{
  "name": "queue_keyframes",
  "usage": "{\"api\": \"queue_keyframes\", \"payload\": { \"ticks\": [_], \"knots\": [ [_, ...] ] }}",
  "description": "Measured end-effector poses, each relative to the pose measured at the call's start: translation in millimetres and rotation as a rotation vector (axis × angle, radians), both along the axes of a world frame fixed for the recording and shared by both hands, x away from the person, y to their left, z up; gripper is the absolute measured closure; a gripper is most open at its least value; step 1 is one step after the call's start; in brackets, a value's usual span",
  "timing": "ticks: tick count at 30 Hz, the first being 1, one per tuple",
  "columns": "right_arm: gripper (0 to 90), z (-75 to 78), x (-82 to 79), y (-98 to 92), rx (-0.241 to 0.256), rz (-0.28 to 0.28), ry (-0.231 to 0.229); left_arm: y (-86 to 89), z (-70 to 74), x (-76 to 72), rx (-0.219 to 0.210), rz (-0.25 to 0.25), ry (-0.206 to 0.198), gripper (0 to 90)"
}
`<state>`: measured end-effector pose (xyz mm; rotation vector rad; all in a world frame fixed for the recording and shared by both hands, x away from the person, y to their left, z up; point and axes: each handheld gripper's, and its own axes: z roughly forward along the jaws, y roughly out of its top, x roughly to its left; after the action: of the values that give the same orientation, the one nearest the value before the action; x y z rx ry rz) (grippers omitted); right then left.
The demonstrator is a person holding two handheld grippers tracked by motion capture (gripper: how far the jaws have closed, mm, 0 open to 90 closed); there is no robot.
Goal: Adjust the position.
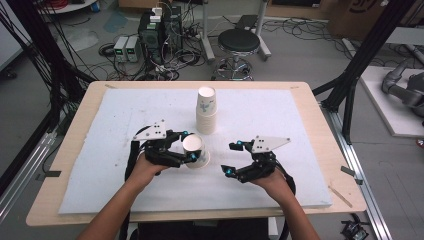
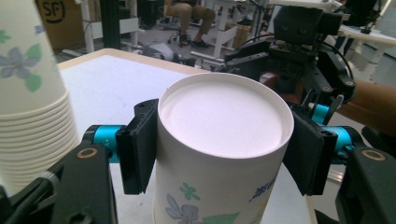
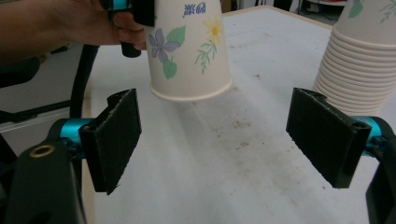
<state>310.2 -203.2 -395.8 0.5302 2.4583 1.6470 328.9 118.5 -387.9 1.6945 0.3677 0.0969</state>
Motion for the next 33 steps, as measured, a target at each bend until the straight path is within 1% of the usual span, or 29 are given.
{"api": "queue_keyframes", "payload": {
  "ticks": [4, 6, 7, 8, 9, 10, 12, 13, 15, 16, 17, 19, 21, 25, 27, 29, 30, 33],
  "knots": [
    [18.0, -0.4, -1.0, 3.5, 0.004, 0.015, 0.008, -7.5, 1.8, -2.6, 0.003, -0.030, 0.001, 34.4],
    [18.1, -0.6, -0.7, 6.7, 0.003, 0.026, -0.003, -10.9, 3.4, -4.0, 0.003, -0.043, -0.001, 34.4],
    [18.1, -0.4, -1.7, 10.4, -0.004, 0.046, 0.011, -12.2, 4.6, -4.5, 0.010, -0.051, -0.004, 34.4],
    [18.1, -0.4, -1.7, 10.4, -0.004, 0.046, 0.011, -13.7, 5.6, -5.2, 0.009, -0.056, -0.004, 34.4],
    [18.1, -0.4, -0.4, 11.8, -0.009, 0.031, -0.012, -15.1, 6.4, -5.5, 0.010, -0.065, -0.007, 34.4],
    [18.1, -0.1, -1.1, 15.2, -0.012, 0.058, 0.005, -16.4, 7.2, -6.0, 0.012, -0.069, -0.005, 34.4],
    [18.1, 0.4, -0.2, 18.2, -0.013, 0.065, -0.003, -19.2, 7.7, -6.4, 0.011, -0.082, -0.006, 34.5],
    [18.1, 0.9, -0.7, 19.9, -0.009, 0.074, 0.004, -20.2, 7.8, -6.6, 0.014, -0.088, -0.007, 34.5],
    [18.1, 1.3, -0.4, 21.4, -0.011, 0.078, 0.002, -22.5, 7.7, -7.3, 0.007, -0.098, 0.001, 34.5],
    [18.1, 1.4, -0.2, 25.3, -0.010, 0.095, 0.003, -24.3, 7.8, -7.7, -0.003, -0.112, 0.003, 34.5],
    [18.1, 1.4, -0.2, 25.3, -0.010, 0.095, 0.003, -24.3, 7.8, -7.7, -0.003, -0.112, 0.003, 34.5],
    [18.4, 0.3, -0.2, 30.8, -0.016, 0.119, 0.011, -26.4, 8.3, -8.6, -0.007, -0.128, 0.005, 34.6],
    [19.1, -0.7, 0.0, 33.4, -0.011, 0.135, 0.014, -27.1, 8.4, -9.1, -0.010, -0.130, 0.007, 34.6],
    [19.2, -2.2, 0.3, 37.1, -0.006, 0.155, 0.022, -28.3, 8.6, -9.5, -0.041, -0.146, 0.018, 34.6],
    [21.5, -3.0, 0.5, 38.5, -0.001, 0.166, 0.029, -29.4, 8.3, -9.4, -0.048, -0.153, 0.023, 34.7],
    [23.5, -3.4, 0.8, 38.8, -0.002, 0.172, 0.023, -30.2, 8.2, -9.7, -0.044, -0.158, 0.021, 34.8],
    [24.0, -3.5, 1.2, 38.4, 0.002, 0.176, 0.031, -30.3, 8.0, -9.7, -0.046, -0.158, 0.021, 34.8],
    [25.7, -3.9, 2.4, 37.9, 0.003, 0.175, 0.035, -30.6, 7.7, -9.4, -0.053, -0.157, 0.024, 34.8]
  ]
}}
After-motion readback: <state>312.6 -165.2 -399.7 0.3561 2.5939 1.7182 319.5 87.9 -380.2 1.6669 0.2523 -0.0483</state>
